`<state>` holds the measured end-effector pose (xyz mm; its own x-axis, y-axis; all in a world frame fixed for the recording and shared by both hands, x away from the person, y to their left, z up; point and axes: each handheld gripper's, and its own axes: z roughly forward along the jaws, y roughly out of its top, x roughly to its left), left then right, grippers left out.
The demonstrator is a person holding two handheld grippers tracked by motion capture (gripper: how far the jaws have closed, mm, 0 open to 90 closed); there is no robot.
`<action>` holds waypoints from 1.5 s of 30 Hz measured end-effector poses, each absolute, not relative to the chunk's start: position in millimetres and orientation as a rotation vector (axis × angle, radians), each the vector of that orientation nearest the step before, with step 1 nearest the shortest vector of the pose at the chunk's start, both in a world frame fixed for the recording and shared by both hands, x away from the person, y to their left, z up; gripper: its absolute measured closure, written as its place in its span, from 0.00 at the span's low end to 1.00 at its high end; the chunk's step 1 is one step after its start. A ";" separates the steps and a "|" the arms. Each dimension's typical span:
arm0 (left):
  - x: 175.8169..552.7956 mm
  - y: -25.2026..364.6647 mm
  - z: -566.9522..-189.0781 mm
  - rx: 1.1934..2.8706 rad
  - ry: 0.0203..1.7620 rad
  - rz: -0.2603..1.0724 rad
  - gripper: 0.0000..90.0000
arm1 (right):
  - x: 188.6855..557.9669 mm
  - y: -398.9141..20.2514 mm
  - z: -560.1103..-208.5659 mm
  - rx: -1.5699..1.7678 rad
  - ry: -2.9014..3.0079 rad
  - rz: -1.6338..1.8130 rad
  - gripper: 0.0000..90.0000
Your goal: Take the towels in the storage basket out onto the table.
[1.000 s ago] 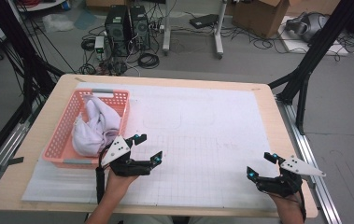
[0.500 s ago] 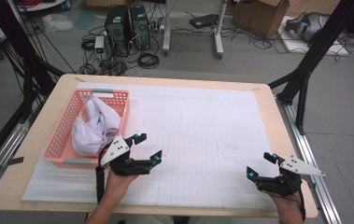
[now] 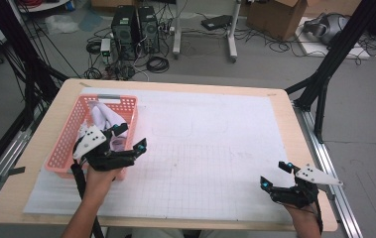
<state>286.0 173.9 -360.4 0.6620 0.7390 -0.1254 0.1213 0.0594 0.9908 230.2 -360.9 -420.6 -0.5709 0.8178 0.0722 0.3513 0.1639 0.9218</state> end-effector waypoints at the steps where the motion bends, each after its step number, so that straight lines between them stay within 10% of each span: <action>1: 289.4 178.8 -358.4 1.461 0.770 0.546 0.16 | 229.3 -360.6 -420.4 1.112 1.999 1.397 0.09; 28: 345.0 259.3 -365.0 1.698 1.176 0.631 0.16 | 224.7 -358.9 -421.0 1.111 2.014 1.356 0.09; 45: 372.3 255.8 -391.1 1.942 1.346 0.442 0.15 | 224.6 -357.5 -420.8 1.107 2.021 1.353 0.09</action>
<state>372.3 255.8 -391.1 0.3957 0.9107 -0.1182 0.6631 -0.1943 0.7229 224.6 -357.5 -420.8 -0.5671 0.8218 0.0549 0.3640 0.1903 0.9118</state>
